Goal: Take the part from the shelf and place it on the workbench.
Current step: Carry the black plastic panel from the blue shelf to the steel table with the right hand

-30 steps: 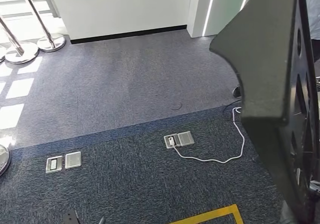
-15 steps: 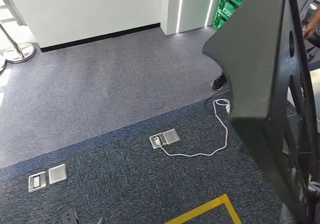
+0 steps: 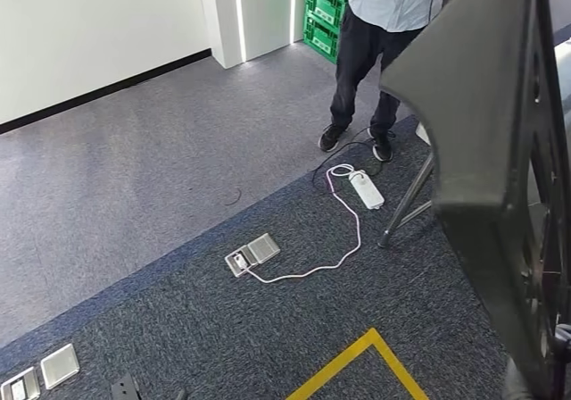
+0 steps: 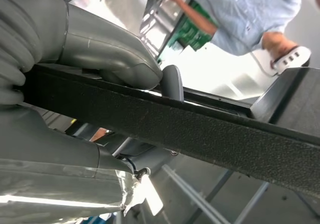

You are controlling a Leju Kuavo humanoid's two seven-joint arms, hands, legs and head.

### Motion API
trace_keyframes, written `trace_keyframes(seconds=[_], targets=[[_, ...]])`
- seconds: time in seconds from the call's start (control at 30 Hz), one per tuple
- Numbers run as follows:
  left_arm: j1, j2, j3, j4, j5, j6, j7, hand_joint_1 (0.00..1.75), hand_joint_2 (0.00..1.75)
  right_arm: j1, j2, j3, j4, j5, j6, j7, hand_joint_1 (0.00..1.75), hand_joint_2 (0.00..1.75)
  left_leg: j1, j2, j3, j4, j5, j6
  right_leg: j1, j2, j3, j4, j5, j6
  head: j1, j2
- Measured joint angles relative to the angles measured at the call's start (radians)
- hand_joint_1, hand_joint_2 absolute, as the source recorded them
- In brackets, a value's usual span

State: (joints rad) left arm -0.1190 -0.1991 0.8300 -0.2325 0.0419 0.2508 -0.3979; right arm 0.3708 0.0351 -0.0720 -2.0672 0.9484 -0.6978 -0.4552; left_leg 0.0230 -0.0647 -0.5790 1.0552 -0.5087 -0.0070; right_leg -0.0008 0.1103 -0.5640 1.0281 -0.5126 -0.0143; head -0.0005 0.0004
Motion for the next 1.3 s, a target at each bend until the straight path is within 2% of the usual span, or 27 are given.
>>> trace_keyframes(seconds=[0.03,0.07,0.1,0.17,0.23,0.27,0.3,0.33,0.37,0.4,0.47,0.53,0.6,0.63,0.67,0.73,0.8,0.83,0.87,0.9,0.97,1.03,1.1,1.13,1.2,1.23,1.3], targets=[[-0.001,0.0,0.0,0.0,0.0,0.0,0.0,0.0,1.75,0.001,0.0,0.0,0.0,0.0,0.0,0.0,1.75,1.75,-0.001,-0.007,0.004,-0.007,-0.006,0.002,-0.002,0.01,-0.003,0.001,-0.001,0.006,0.0,0.0],[-0.002,0.0,0.0,0.0,0.001,0.0,0.0,0.0,1.75,0.002,0.0,0.0,0.0,0.0,0.0,0.0,1.75,1.75,-0.002,-0.001,0.007,-0.013,-0.007,0.005,-0.005,0.019,-0.006,0.0,0.0,0.012,0.0,0.0],[-0.004,0.0,0.0,0.0,0.001,0.0,0.0,0.0,1.75,0.003,0.0,-0.001,0.0,0.0,0.0,0.0,1.75,1.75,-0.003,0.009,0.01,-0.016,-0.006,0.009,-0.006,0.016,-0.008,0.001,-0.002,0.018,0.0,0.0],[-0.005,-0.001,0.0,0.0,0.002,0.0,0.0,0.0,1.75,0.002,0.0,-0.002,0.0,0.0,0.0,0.0,1.75,1.75,0.001,0.031,0.017,-0.024,-0.005,0.02,-0.004,-0.03,-0.023,0.034,-0.025,0.03,0.002,0.0],[-0.003,-0.001,0.001,0.0,0.002,0.0,0.0,0.0,1.75,-0.001,0.0,-0.003,-0.001,0.0,0.0,0.0,1.75,1.75,0.002,0.057,0.024,-0.028,-0.009,0.027,-0.005,-0.088,-0.077,0.143,-0.079,0.041,0.004,0.0],[-0.002,-0.001,0.001,0.0,0.002,0.0,0.0,0.0,1.75,-0.001,0.0,-0.003,0.0,0.0,0.0,0.001,1.75,1.75,0.002,0.071,0.027,-0.028,-0.012,0.029,-0.008,-0.099,-0.114,0.21,-0.103,0.045,0.004,0.0],[-0.001,-0.001,0.001,0.0,0.002,0.0,0.0,0.0,1.75,-0.001,0.0,-0.003,0.001,-0.001,0.0,0.002,1.75,1.75,0.002,0.085,0.03,-0.028,-0.016,0.029,-0.011,-0.104,-0.142,0.259,-0.112,0.049,0.004,0.0],[0.0,-0.001,0.001,0.0,0.002,0.0,0.0,0.0,1.75,0.0,0.0,-0.004,0.002,-0.002,0.0,0.004,1.75,1.75,0.002,0.097,0.034,-0.028,-0.02,0.027,-0.013,-0.107,-0.153,0.273,-0.103,0.052,0.004,0.0],[-0.001,-0.001,0.001,0.0,0.002,0.0,0.0,0.0,1.75,0.0,0.0,-0.004,0.002,-0.003,0.0,0.005,1.75,1.75,0.003,0.109,0.039,-0.028,-0.025,0.025,-0.015,-0.111,-0.144,0.246,-0.075,0.054,0.004,0.0],[-0.002,-0.002,0.001,0.0,0.002,0.0,0.0,0.0,1.75,0.0,0.0,-0.004,0.003,-0.003,0.0,0.006,1.75,1.75,0.003,0.119,0.047,-0.028,-0.03,0.022,-0.016,-0.12,-0.115,0.183,-0.036,0.054,0.004,0.0],[-0.004,-0.003,0.001,0.0,0.002,-0.001,0.0,0.0,1.75,-0.002,-0.001,-0.005,0.003,-0.004,0.0,0.007,1.75,1.75,0.001,0.137,0.061,-0.03,-0.04,0.013,-0.007,-0.163,-0.054,0.056,0.015,0.047,0.004,0.0],[-0.006,-0.003,0.001,0.0,0.002,-0.001,0.001,0.0,1.75,-0.004,-0.002,-0.005,0.004,-0.007,0.0,0.008,1.75,1.75,-0.004,0.154,0.069,-0.033,-0.047,0.004,0.004,-0.189,-0.036,0.01,0.019,0.034,0.003,0.0],[-0.008,-0.004,0.001,0.0,0.003,-0.001,0.002,0.0,1.75,-0.004,-0.002,-0.005,0.004,-0.009,0.0,0.01,1.75,1.75,-0.005,0.172,0.079,-0.039,-0.052,-0.007,0.005,-0.168,-0.037,0.005,0.02,0.021,0.002,0.0],[-0.009,-0.004,0.001,0.0,0.003,-0.001,0.002,0.0,1.75,-0.003,-0.002,-0.005,0.003,-0.01,0.0,0.01,1.75,1.75,-0.003,0.165,0.083,-0.037,-0.059,-0.012,0.003,-0.156,-0.034,0.0,0.021,0.014,0.002,0.0],[-0.011,-0.004,0.001,0.0,0.003,-0.001,0.002,0.0,1.75,-0.005,-0.002,-0.005,0.003,-0.01,0.0,0.011,1.75,1.75,-0.002,0.147,0.078,-0.018,-0.074,-0.015,0.0,-0.145,-0.03,-0.005,0.023,0.007,0.001,0.0],[-0.011,-0.004,0.002,0.0,0.001,-0.001,0.002,0.0,1.75,-0.009,-0.003,-0.005,0.003,-0.011,-0.001,0.011,1.75,1.75,-0.001,0.096,0.027,0.089,-0.129,-0.016,-0.002,-0.121,-0.026,-0.01,0.023,-0.005,-0.001,0.0],[-0.007,-0.004,0.003,0.0,0.0,0.0,0.003,0.0,1.75,-0.012,-0.003,-0.005,0.004,-0.011,-0.001,0.011,1.75,1.75,-0.003,0.075,-0.048,0.224,-0.174,-0.015,-0.001,-0.093,-0.023,-0.01,0.021,-0.011,-0.002,0.0],[-0.005,-0.004,0.004,0.0,0.0,0.0,0.003,0.0,1.75,-0.011,-0.003,-0.005,0.005,-0.011,-0.001,0.011,1.75,1.75,-0.004,0.072,-0.07,0.251,-0.17,-0.014,0.0,-0.078,-0.021,-0.01,0.019,-0.012,-0.002,0.0],[-0.004,-0.004,0.004,0.0,0.0,0.0,0.003,0.0,1.75,-0.011,-0.003,-0.005,0.006,-0.011,0.0,0.011,1.75,1.75,-0.005,0.07,-0.073,0.236,-0.142,-0.011,0.0,-0.062,-0.017,-0.009,0.018,-0.012,-0.002,0.0],[-0.004,-0.003,0.005,0.0,0.0,0.0,0.003,0.0,1.75,-0.011,-0.003,-0.005,0.007,-0.011,0.0,0.011,1.75,1.75,-0.005,0.064,-0.059,0.185,-0.099,-0.008,0.0,-0.046,-0.013,-0.009,0.015,-0.011,-0.002,0.0],[-0.005,-0.003,0.005,0.0,0.0,0.0,0.003,0.0,1.75,-0.012,-0.004,-0.005,0.007,-0.011,0.0,0.011,1.75,1.75,-0.003,0.031,-0.012,0.052,-0.023,0.001,0.001,-0.018,-0.006,-0.006,0.009,-0.005,-0.002,0.0],[-0.006,-0.003,0.005,0.0,0.0,0.0,0.003,0.0,1.75,-0.012,-0.004,-0.005,0.008,-0.011,0.0,0.011,1.75,1.75,-0.004,0.004,0.014,-0.012,-0.006,0.006,-0.001,0.003,-0.007,-0.003,0.005,0.005,-0.001,0.0],[-0.009,-0.003,0.006,0.0,0.0,0.0,0.002,0.0,1.75,-0.008,-0.004,-0.005,0.008,-0.011,0.0,0.012,1.75,1.75,-0.005,0.014,0.02,-0.022,-0.01,0.011,-0.004,0.019,-0.01,-0.006,0.006,0.017,-0.002,0.0],[-0.01,-0.004,0.006,0.0,0.0,0.0,0.002,0.0,1.75,-0.005,-0.005,-0.005,0.007,-0.011,0.0,0.013,1.75,1.75,-0.004,0.022,0.023,-0.027,-0.009,0.015,-0.003,0.007,-0.011,-0.003,0.002,0.023,-0.001,0.0],[-0.012,-0.005,0.006,0.0,0.0,0.0,0.002,0.0,1.75,-0.005,-0.008,-0.005,0.007,-0.01,0.0,0.015,1.75,1.75,0.001,0.043,0.029,-0.034,-0.008,0.026,-0.002,-0.046,-0.032,0.045,-0.03,0.037,0.002,0.0],[-0.01,-0.005,0.006,0.0,0.0,-0.001,0.002,0.0,1.75,-0.006,-0.009,-0.005,0.007,-0.01,-0.001,0.015,1.75,1.75,0.001,0.055,0.031,-0.036,-0.009,0.029,-0.003,-0.078,-0.059,0.1,-0.058,0.043,0.004,0.0],[-0.006,-0.005,0.006,0.0,0.0,0.0,0.002,0.0,1.75,-0.007,-0.011,-0.005,0.007,-0.01,-0.001,0.015,1.75,1.75,0.001,0.081,0.034,-0.036,-0.014,0.032,-0.01,-0.103,-0.129,0.232,-0.109,0.055,0.004,0.0]])
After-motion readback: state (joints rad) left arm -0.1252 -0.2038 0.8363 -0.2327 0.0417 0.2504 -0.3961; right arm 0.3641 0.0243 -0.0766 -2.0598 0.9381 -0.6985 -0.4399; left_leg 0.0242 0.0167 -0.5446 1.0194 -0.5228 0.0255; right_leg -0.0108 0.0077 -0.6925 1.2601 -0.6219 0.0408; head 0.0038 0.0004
